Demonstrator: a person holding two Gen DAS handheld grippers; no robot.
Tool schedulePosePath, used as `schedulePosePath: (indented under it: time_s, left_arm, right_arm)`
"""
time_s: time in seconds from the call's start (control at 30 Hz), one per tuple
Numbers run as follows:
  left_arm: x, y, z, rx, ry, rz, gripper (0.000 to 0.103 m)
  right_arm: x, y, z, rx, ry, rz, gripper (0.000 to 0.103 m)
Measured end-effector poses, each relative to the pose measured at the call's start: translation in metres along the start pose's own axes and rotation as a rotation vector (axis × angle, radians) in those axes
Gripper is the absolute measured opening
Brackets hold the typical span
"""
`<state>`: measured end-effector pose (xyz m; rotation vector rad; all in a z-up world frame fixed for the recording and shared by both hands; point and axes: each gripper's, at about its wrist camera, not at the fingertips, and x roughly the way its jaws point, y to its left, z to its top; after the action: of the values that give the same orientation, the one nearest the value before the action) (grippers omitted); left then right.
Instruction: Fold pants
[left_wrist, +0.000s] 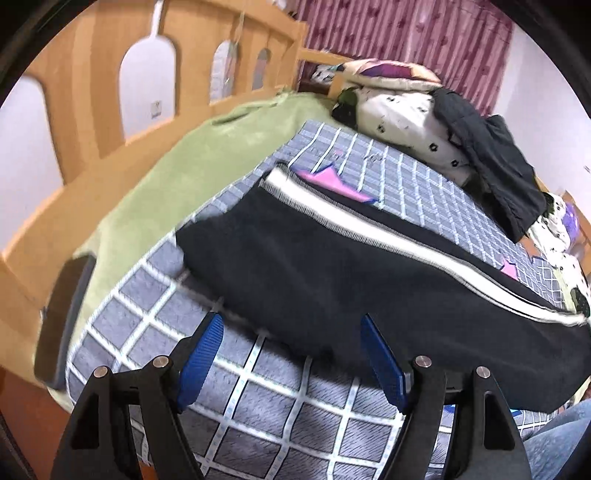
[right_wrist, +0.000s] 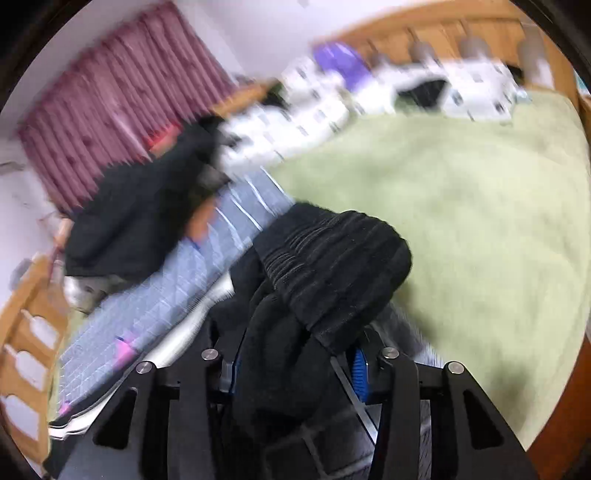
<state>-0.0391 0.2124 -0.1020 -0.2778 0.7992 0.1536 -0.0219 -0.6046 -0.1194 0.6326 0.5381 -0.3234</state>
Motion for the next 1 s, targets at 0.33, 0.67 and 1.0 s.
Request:
schedulePosePath:
  time_s: [0.33,0.67,1.0]
  left_arm:
    - [0.031,-0.026,0.037,0.085,0.024,-0.064,0.075]
    - [0.108,-0.026,0.096,0.067,0.049,-0.024,0.075]
    - [0.173,-0.012,0.148,0.101,0.094,0.067,0.072]
  right_arm:
    - [0.016,-0.023,-0.023,-0.065,0.197,-0.174,0.057]
    - [-0.02,0.089,0.003,-0.403,0.097,-0.212,0.062]
    - [0.091,0.265,-0.072,-0.787,0.291,0.17,0.065]
